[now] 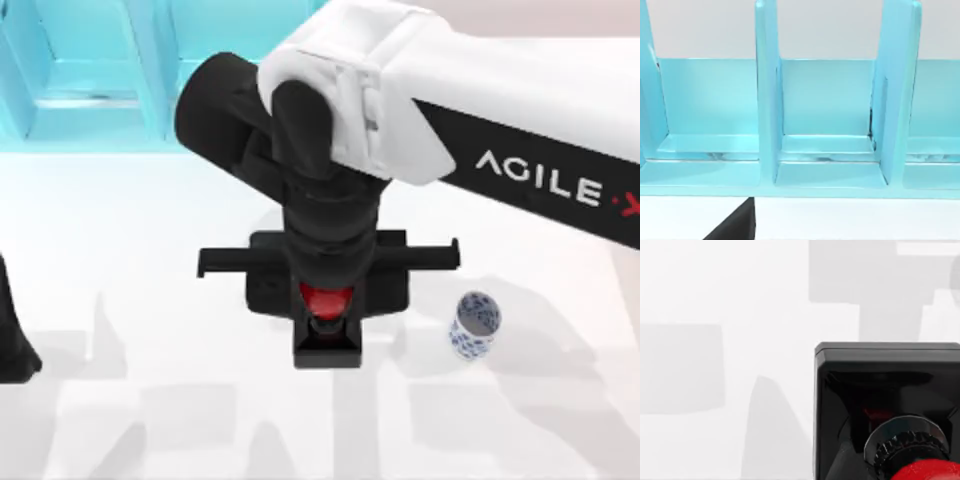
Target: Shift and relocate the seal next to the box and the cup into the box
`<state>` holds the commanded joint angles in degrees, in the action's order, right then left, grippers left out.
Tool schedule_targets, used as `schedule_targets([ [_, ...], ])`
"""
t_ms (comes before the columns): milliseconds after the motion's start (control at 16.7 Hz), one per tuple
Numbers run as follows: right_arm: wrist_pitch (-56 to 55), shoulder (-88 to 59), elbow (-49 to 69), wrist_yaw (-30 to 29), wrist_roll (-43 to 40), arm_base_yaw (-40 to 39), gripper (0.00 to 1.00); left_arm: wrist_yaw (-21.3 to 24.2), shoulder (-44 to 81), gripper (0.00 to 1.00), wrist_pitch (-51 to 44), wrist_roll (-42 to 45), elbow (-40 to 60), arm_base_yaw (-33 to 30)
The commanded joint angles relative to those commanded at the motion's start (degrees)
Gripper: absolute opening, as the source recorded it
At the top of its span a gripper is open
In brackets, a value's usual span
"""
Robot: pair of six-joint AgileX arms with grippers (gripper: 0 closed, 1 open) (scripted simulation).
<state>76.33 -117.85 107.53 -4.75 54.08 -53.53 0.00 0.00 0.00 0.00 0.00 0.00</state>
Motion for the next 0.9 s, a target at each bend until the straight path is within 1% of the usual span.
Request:
schedule_targets([
  [240,-0.2,8.0,-7.8,0.6,-5.9,5.8,0.0,0.0,0.0,1.0,0.0,0.0,0.0,0.0],
  [720,-0.6,37.8,-36.4,2.6,-26.3,25.9,0.0,0.0,0.0,1.0,0.0,0.0,0.0,0.0],
  [900,-0.7,45.9,-44.3,3.1,-32.2,31.7,0.0,0.0,0.0,1.0,0.0,0.0,0.0,0.0],
])
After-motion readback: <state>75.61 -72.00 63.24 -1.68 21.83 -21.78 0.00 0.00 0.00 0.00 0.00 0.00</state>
